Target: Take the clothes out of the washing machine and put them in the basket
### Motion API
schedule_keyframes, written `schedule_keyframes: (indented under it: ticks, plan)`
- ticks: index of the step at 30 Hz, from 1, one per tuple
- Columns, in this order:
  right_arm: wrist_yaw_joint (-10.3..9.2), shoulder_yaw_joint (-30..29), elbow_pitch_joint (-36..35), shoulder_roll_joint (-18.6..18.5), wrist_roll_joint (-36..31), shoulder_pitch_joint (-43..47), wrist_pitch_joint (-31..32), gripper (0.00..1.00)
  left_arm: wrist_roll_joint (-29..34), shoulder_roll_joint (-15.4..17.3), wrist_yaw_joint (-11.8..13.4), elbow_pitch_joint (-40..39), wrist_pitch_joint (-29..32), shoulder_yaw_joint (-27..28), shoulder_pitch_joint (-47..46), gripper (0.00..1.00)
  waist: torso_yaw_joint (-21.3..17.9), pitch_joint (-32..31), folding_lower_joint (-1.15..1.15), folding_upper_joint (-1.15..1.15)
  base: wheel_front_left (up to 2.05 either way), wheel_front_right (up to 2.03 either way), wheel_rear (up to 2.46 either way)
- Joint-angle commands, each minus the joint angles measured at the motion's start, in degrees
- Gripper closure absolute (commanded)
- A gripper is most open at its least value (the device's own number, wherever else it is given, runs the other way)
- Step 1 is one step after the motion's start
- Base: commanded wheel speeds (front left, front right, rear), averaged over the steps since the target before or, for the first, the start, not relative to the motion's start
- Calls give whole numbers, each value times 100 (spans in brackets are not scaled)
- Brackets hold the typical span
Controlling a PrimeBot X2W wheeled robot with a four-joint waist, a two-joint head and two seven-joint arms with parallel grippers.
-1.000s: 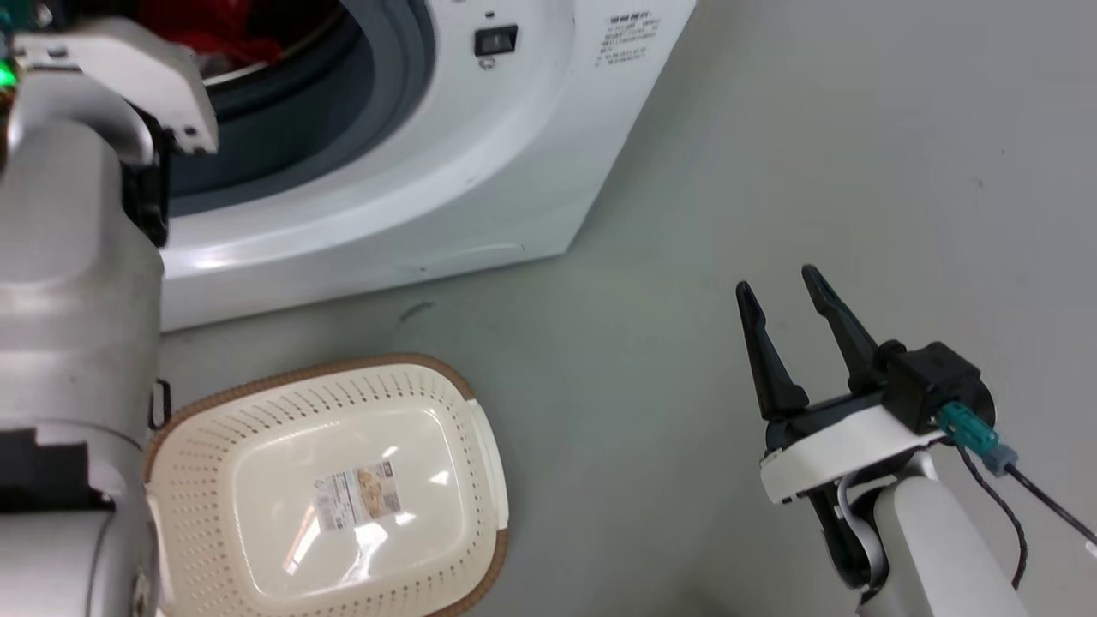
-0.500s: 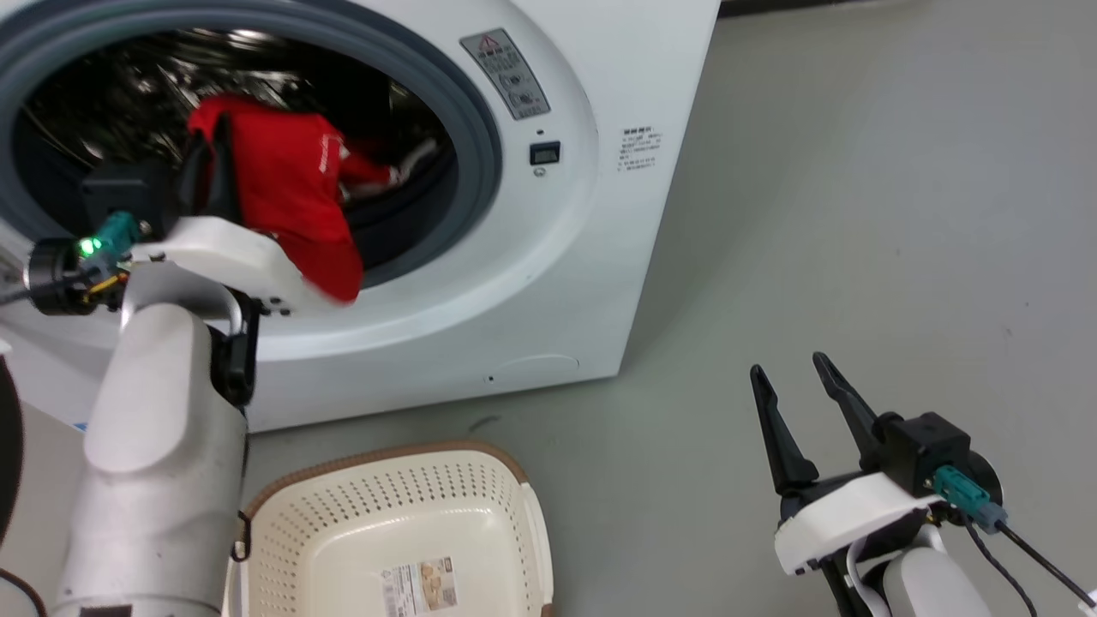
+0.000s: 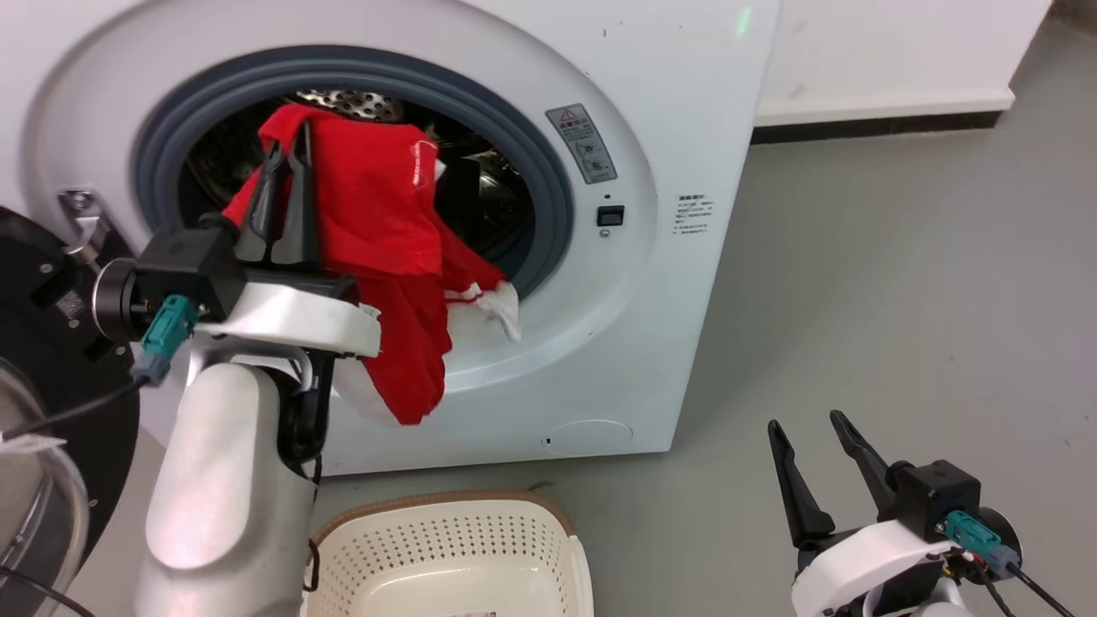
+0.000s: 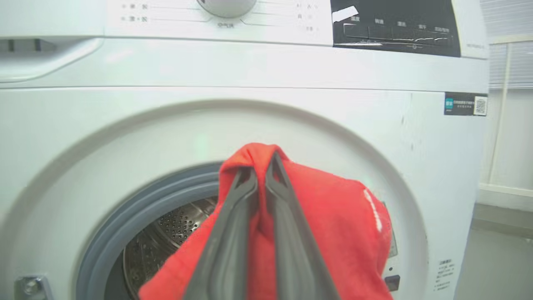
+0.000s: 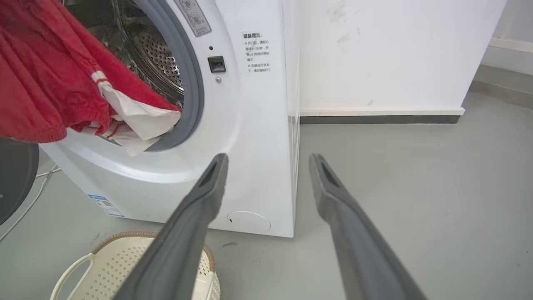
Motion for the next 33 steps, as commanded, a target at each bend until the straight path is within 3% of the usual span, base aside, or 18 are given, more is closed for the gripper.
schedule_keyframes:
  ticks: [1,13,18,24,33]
  plan:
    - [-4,-18,-76,6,-40,84,33,0,32,-38,-28,-255,-15,-51,125,100,100,-91,2,0,0,0,0]
    - [-4,-130,-344,6,-21,326,221,0,36,-159,180,-2761,480,-355,1173,100,358,-157,2,0,0,0,0]
    - [-4,-126,-424,6,-53,311,271,0,-67,-220,344,-3292,773,-454,1898,100,411,-98,2,0,0,0,0]
    - [-3,-123,-505,6,-89,236,311,0,-237,-327,581,-2966,900,-652,2875,100,471,64,2,0,0,0,0]
    - [-3,-121,-521,6,-88,127,294,0,-672,-412,816,-1213,449,-935,3600,100,633,368,2,0,0,0,0]
